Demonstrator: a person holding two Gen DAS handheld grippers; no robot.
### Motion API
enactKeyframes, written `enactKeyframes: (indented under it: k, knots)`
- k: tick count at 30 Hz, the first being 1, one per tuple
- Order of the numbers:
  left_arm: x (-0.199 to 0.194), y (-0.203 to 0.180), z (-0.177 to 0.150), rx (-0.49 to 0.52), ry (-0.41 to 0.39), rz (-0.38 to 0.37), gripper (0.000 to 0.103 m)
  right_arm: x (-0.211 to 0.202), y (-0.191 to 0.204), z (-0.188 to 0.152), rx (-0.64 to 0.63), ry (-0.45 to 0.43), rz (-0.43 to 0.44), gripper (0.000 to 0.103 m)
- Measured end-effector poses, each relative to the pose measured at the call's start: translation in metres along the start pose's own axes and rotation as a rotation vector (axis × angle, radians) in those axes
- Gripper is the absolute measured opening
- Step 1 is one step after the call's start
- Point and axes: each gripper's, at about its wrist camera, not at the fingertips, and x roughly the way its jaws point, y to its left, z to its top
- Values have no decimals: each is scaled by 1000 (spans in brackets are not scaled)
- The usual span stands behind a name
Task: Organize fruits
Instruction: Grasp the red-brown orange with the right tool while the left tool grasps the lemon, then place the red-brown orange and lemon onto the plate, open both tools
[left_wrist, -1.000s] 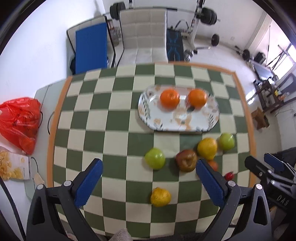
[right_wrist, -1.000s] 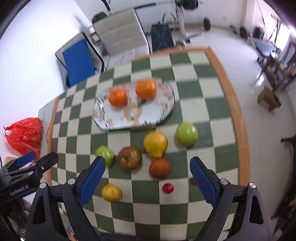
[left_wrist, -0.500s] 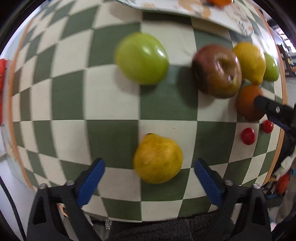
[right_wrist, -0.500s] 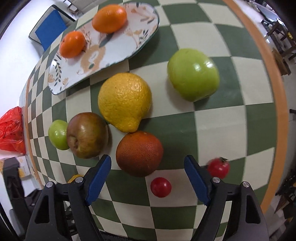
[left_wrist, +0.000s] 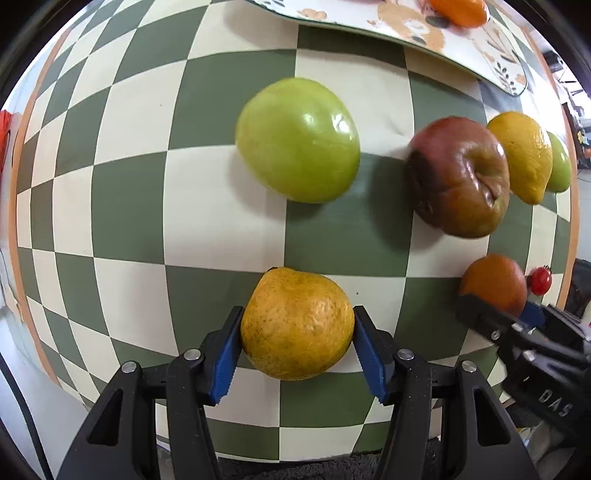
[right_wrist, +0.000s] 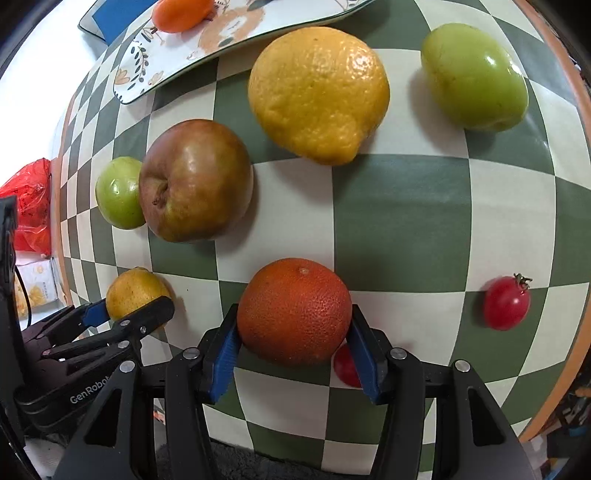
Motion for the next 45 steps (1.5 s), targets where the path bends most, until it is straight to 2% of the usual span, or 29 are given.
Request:
enactKeyframes:
  k: [7,10,12,16,18,20,22,25,29,35,39,45]
  knots:
    - [-7,4,1,-10,-7,-8,54,-4,4,-6,-19,-7,1,56]
    - [-38,9,6,-10,-27,-59,54,-30,8,-7,-13,-28,73,56]
    - [-67,10,4,-1,-61,-105,54,-62,15,-5,-23,-80,129,56]
    - [-131,11,27,4,-151,-201,54,-119,25,29,-51,-203,141,56]
    - [-155,13,57,7,-192,-228,54,-131,29,59,-65,-249,95,56]
    - [-165,14,97,10,-216,-211,54,-129,31,93,-66,-266,46,56]
    - [-163,18,138,10,-234,-155,54,-116,32,126,-58,-257,-2,56]
    - [-140,23,202,-7,-203,-87,55,-88,30,167,-41,-200,-43,56]
    - [-104,33,258,-25,-116,-54,55,-62,30,187,-64,-141,-89,56]
    - [-85,31,277,-16,-55,-36,55,-48,35,200,-91,-110,-126,57]
    - [-83,30,278,-23,-60,-19,55,-47,33,202,-84,-99,-122,58]
    - [-88,24,278,-34,-85,-16,55,-57,25,199,-48,-111,-99,75]
